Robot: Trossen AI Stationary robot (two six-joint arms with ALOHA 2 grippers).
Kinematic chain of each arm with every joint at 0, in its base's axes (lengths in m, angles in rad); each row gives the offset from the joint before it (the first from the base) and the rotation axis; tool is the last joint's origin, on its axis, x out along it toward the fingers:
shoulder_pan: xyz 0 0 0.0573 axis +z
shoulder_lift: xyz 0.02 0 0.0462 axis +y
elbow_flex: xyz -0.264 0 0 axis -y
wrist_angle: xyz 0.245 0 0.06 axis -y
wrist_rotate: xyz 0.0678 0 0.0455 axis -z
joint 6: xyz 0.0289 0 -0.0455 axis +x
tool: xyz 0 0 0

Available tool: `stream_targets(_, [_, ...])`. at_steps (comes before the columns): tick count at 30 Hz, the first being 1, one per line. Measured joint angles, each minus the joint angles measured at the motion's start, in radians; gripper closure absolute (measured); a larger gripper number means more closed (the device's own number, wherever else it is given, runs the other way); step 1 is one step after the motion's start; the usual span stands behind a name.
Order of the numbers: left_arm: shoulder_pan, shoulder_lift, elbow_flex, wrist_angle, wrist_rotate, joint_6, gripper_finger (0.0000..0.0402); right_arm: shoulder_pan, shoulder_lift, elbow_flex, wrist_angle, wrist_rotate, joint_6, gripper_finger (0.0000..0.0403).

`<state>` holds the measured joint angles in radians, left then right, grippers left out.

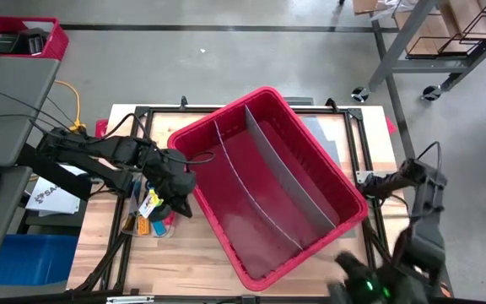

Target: Sort Items/Unsort Items

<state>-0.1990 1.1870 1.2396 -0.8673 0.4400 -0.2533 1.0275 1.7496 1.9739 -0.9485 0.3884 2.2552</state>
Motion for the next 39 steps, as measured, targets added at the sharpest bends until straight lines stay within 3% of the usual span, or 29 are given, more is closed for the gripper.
stream_targets(4, [0.01, 0.0, 0.0, -0.001, 0.0, 0.02, 0.0401, -0.06, 0.012, 0.019, -0.059, 0.048, -0.027, 0.0247])
stream_targets(6, [0.01, 0.0, 0.0, -0.001, -0.002, 0.02, 0.0402, -0.104, 0.01, 0.047, -0.103, 0.134, -0.155, 0.0258])
stream_targets(10, [0.009, -0.005, 0.0, -0.001, -0.001, 0.021, 0.0401, -0.212, 0.001, 0.189, -0.087, 0.29, -0.685, 0.0271])
stream_targets(15, [0.009, -0.005, 0.0, -0.002, -0.005, 0.022, 0.0402, -0.401, -0.012, 0.387, -0.096, 0.316, -1.273, 0.0275])
stream_targets(19, [0.009, -0.005, 0.0, -0.003, -0.007, 0.011, 0.0401, -0.571, -0.075, 0.327, -0.102, 0.212, -1.569, 0.0275])
stream_targets(23, [0.009, -0.005, 0.0, -0.002, -0.011, -0.054, 0.0402, -0.774, -0.057, 0.324, -0.272, -0.07, -1.699, 0.0275])
stream_targets(26, [0.008, -0.005, 0.0, 0.001, -0.062, -0.119, 0.0402, -0.911, -0.011, 0.321, -0.305, -0.22, -1.92, 0.0275])
stream_targets(29, [0.009, -0.005, 0.0, 0.004, -0.091, -0.218, 0.0402, -1.005, 0.029, 0.321, -0.305, -0.216, -2.193, 0.0275])
stream_targets(35, [-0.018, -0.005, 0.0, 0.005, -0.093, -0.437, 0.0402, -1.014, 0.08, 0.321, -0.441, 0.088, -2.651, 0.0275])
stream_targets(37, [-0.033, -0.005, 0.0, 0.006, -0.096, -0.474, 0.0401, -1.005, 0.084, 0.321, -0.476, 0.044, -2.645, 0.0275])
stream_targets(39, [-0.045, -0.005, 0.0, 0.008, -0.118, -0.504, 0.0401, -1.002, 0.08, 0.321, -0.497, -0.106, -2.546, 0.0275])
